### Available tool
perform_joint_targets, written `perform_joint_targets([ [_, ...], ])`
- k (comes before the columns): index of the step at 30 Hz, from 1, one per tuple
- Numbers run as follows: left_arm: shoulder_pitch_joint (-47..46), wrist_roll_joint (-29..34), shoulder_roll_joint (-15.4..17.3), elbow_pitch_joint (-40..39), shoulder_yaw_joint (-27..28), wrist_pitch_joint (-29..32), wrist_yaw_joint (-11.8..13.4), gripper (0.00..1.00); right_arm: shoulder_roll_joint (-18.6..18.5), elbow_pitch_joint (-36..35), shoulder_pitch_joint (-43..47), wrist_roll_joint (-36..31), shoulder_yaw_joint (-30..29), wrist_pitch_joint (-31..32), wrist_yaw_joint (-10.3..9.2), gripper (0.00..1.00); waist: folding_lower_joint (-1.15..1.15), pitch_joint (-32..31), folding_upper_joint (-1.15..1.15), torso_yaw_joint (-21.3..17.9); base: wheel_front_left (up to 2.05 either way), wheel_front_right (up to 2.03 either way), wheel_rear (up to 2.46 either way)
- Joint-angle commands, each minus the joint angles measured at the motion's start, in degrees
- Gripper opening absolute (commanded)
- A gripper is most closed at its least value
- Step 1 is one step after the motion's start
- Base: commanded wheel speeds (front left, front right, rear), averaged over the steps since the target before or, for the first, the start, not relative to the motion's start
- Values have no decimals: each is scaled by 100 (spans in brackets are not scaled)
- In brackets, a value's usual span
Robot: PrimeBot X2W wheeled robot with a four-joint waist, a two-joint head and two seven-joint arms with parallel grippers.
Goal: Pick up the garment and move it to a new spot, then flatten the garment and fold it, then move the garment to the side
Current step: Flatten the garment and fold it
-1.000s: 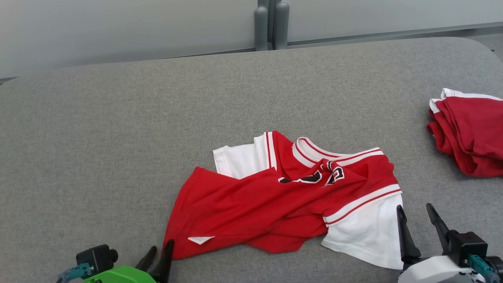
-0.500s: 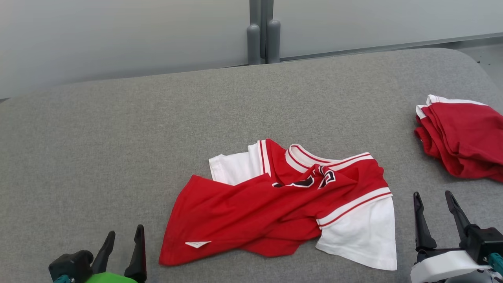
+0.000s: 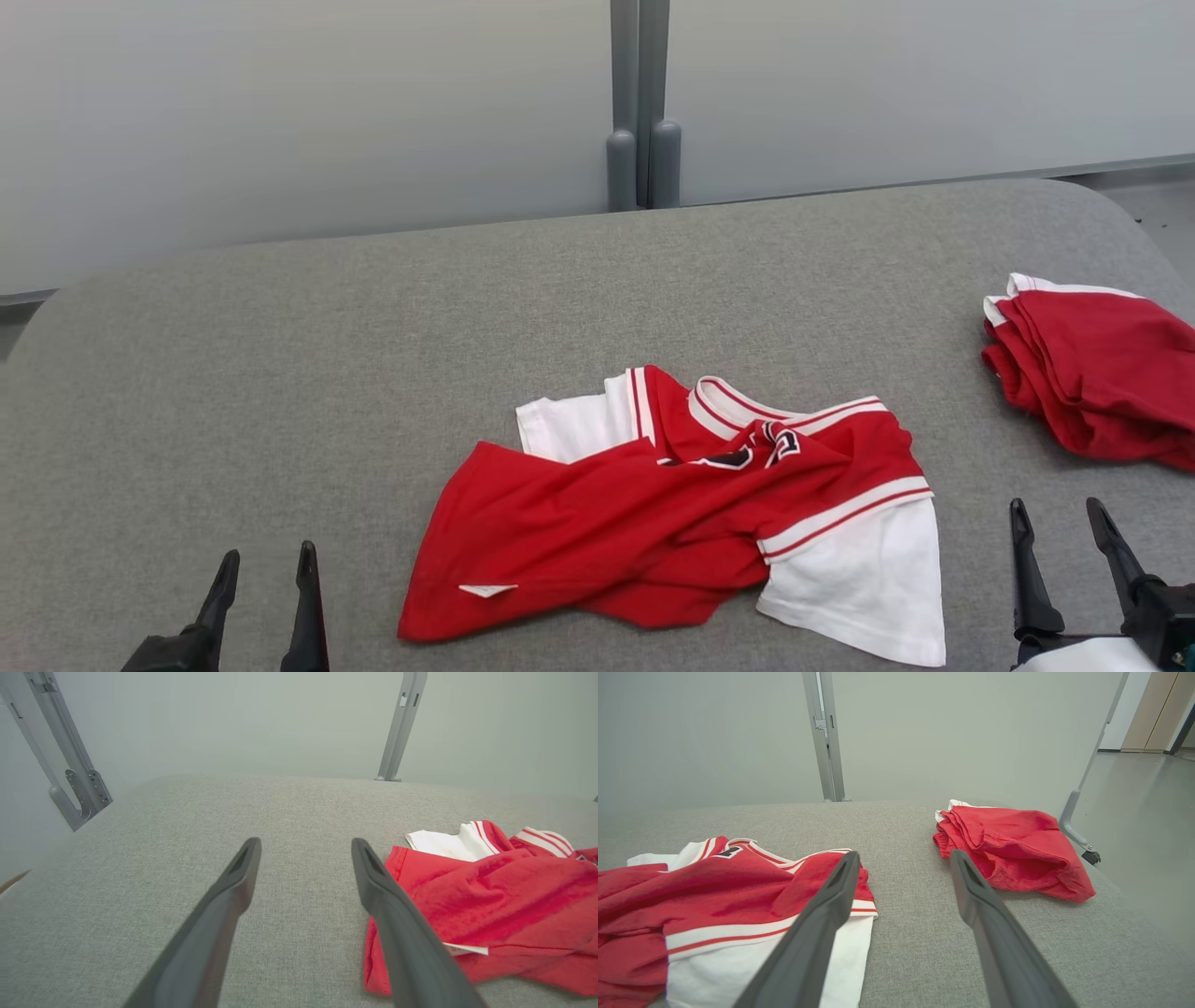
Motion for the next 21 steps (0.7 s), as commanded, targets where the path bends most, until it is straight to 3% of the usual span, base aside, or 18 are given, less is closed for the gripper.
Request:
perform_joint_targets([
  [1, 122, 157, -113, 1, 119, -16, -105, 100, -17, -6, 80, -29, -38, -17, -8, 100, 0, -115, 64, 104, 0, 0, 0],
  [6, 336, 742, -390, 17, 515, -16, -464, 100, -17, -45, 130, -64, -118, -16, -8, 100, 0, -219, 64, 153, 0, 0, 0],
  [21, 505, 1418, -978, 397, 1452, -16, -1385, 100, -16, 234, 192, -334, -30, -16, -8, 100, 0, -242, 64, 121, 0, 0, 0],
])
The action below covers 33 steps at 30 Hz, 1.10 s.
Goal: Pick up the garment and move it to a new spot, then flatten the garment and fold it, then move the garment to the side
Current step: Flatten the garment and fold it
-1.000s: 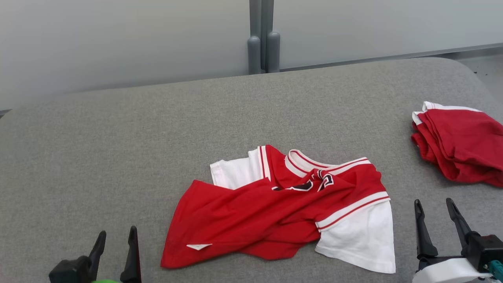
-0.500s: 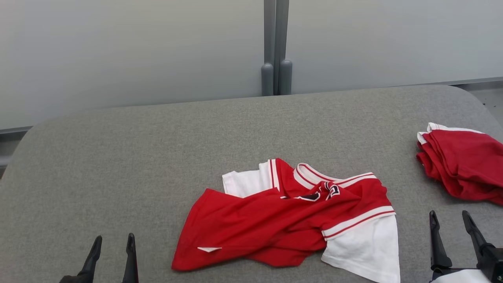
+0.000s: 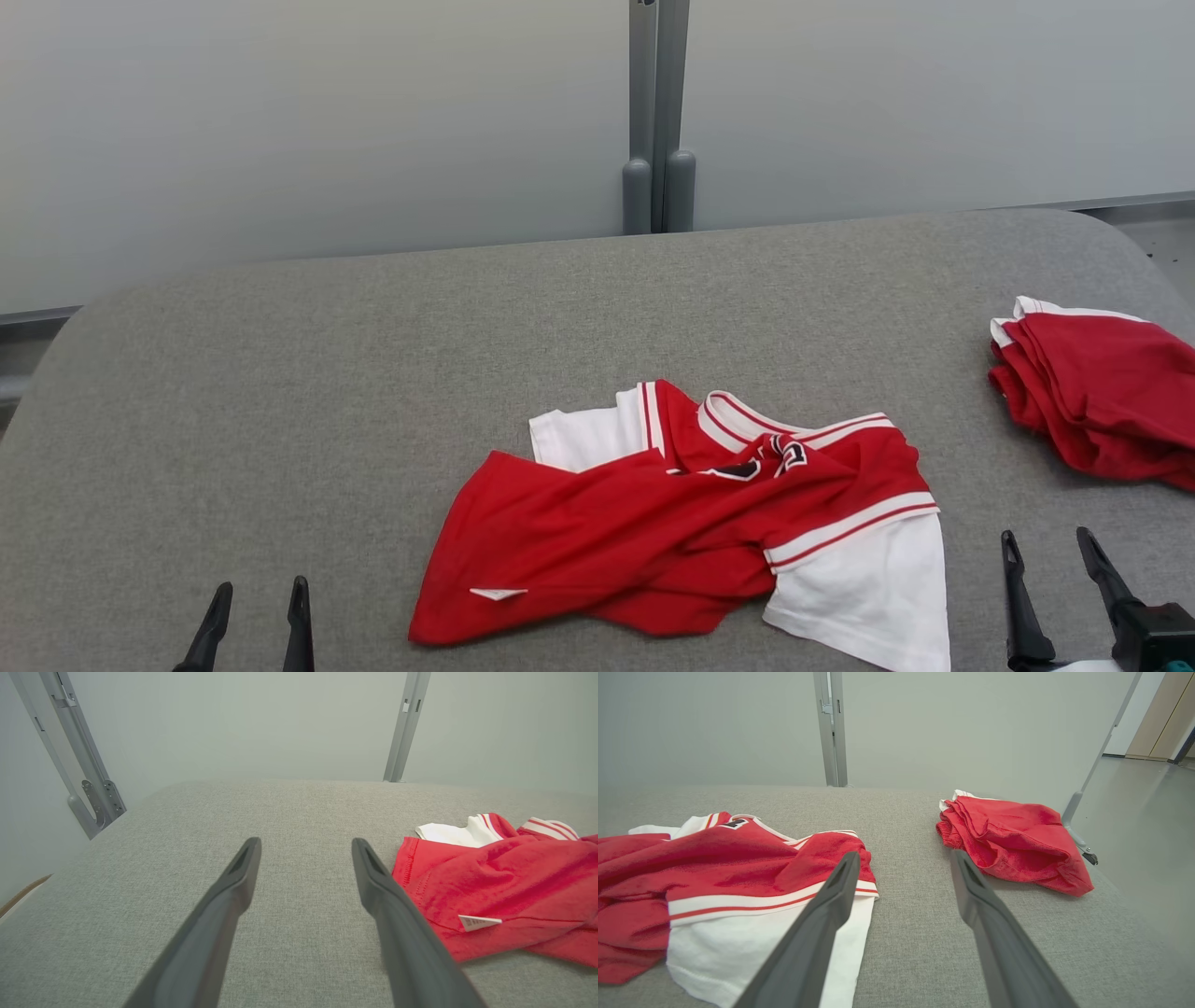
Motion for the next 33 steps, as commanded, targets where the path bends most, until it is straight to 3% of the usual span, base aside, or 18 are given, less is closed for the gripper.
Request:
perform_joint_targets([
  [1, 44, 96, -55, 26, 80, -16, -75, 100, -14, 17, 37, 13, 40, -18, -6, 100, 0, 7, 64, 2, 0, 0, 0],
  [16, -55, 479, -492, 180, 535, -16, -531, 100, -16, 13, 4, 80, 218, -17, -7, 100, 0, 16, 64, 49, 0, 0, 0],
  [25, -192, 448, -590, 284, 400, 8, -686, 100, -17, 151, -167, 323, 510, 6, -7, 100, 0, 75, 64, 28, 0, 0, 0],
  [33, -400, 294, -564, -125, 55, 803, -727, 100, -303, -71, -290, 554, 976, 1435, -6, 100, 0, 238, 64, -99, 0, 0, 0],
])
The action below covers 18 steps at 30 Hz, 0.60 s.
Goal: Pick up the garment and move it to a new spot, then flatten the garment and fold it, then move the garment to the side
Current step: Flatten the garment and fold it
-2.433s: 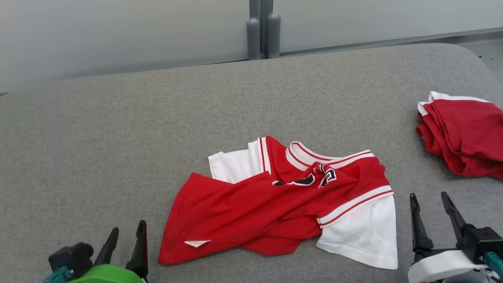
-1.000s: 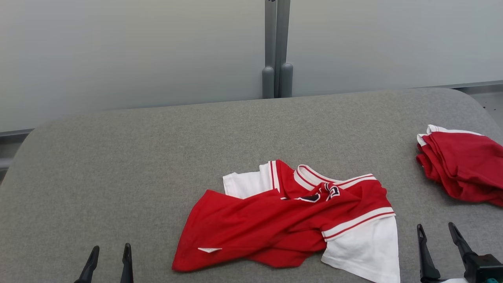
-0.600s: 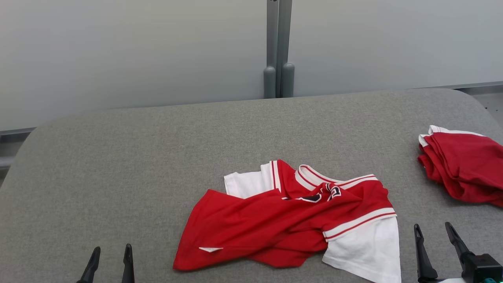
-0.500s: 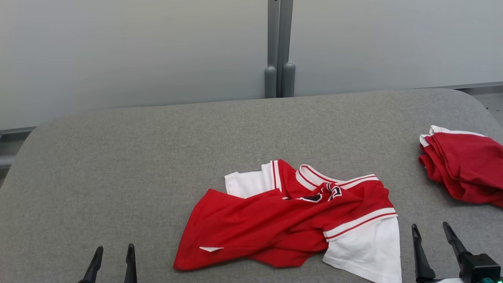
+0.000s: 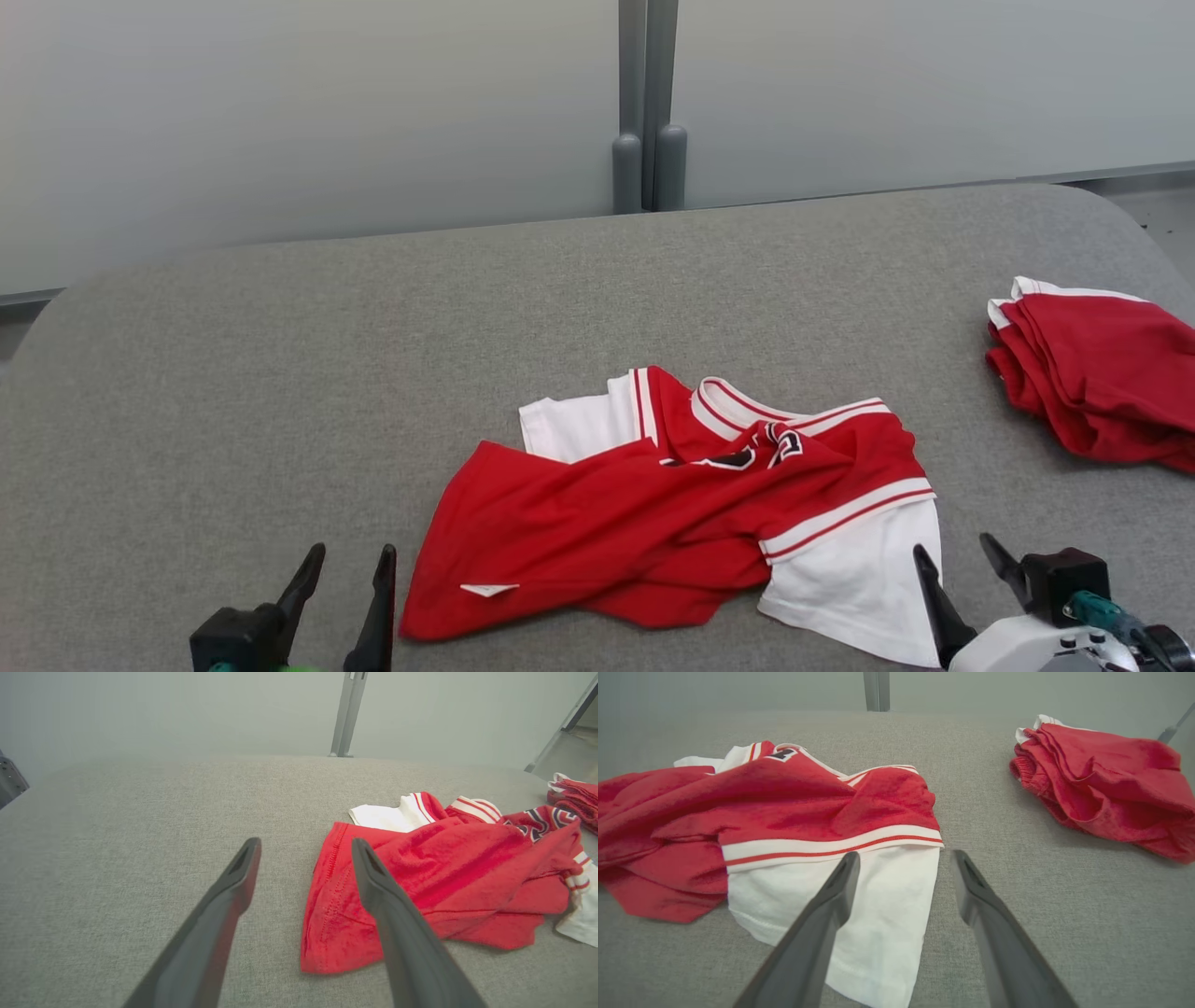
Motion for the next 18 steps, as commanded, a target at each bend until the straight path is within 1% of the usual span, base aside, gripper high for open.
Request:
perform_joint_targets([
  [1, -112, -28, 46, -76, -38, 111, -22, 100, -26, -62, 11, 95, 59, 182, -7, 100, 0, 77, 64, -56, 0, 0, 0],
  [3, -118, -58, 66, -236, -102, 362, -22, 100, -114, -153, 75, 218, 139, 549, -7, 100, 0, 151, 64, -86, 0, 0, 0],
  [5, -138, -59, 82, -397, -176, 594, -17, 100, -297, -187, 136, 243, 235, 826, -9, 100, 0, 252, 64, -99, 0, 0, 0],
  [7, -176, -94, 78, -542, -294, 850, -26, 100, -352, -172, 200, 306, 261, 1046, -8, 100, 0, 337, 64, -88, 0, 0, 0],
  [8, -194, -117, 110, -638, -439, 1219, -33, 100, -427, -151, 264, 327, 248, 1177, -5, 100, 0, 410, 64, -67, 0, 0, 0],
  [9, -194, -117, 110, -638, -439, 1219, -33, 100, -427, -151, 264, 327, 248, 1177, -5, 100, 0, 410, 64, -67, 0, 0, 0],
  [11, -311, -175, 139, -807, -599, 1654, -33, 100, -421, -58, 326, 372, 260, 1301, -5, 100, 0, 517, 64, -66, 0, 0, 0],
  [13, -394, -145, 174, -870, -652, 1831, -28, 100, -410, 55, 248, 397, 322, 1319, -5, 100, 0, 626, 64, -80, 0, 0, 0],
  [18, -691, -53, 192, -788, -712, 2013, 23, 100, -328, 474, -98, 443, 537, 1197, -6, 100, 0, 864, 64, -103, 0, 0, 0],
])
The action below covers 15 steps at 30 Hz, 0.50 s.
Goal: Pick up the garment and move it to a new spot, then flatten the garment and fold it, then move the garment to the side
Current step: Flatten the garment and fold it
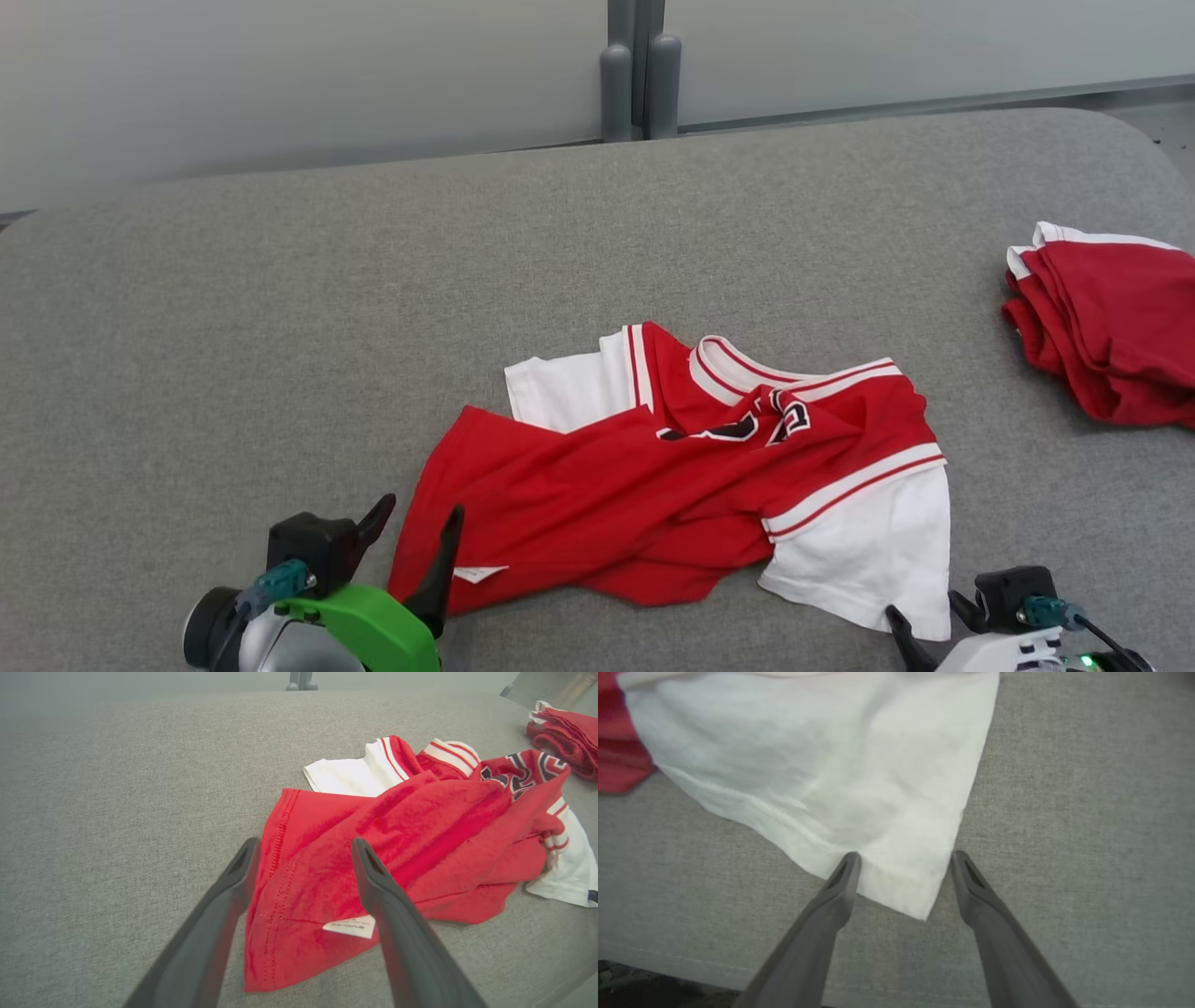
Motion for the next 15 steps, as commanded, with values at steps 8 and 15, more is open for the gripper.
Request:
perform_joint_targets([
  [8, -414, 54, 70, 405, -106, 219, 26, 100, 69, 692, -549, 57, 285, -241, -3, 100, 0, 323, 64, -29, 0, 0, 0],
  [15, -501, 58, 92, 627, -181, 398, 73, 100, 31, 1014, -663, 178, 438, -320, -3, 100, 0, 390, 64, -57, 0, 0, 0],
])
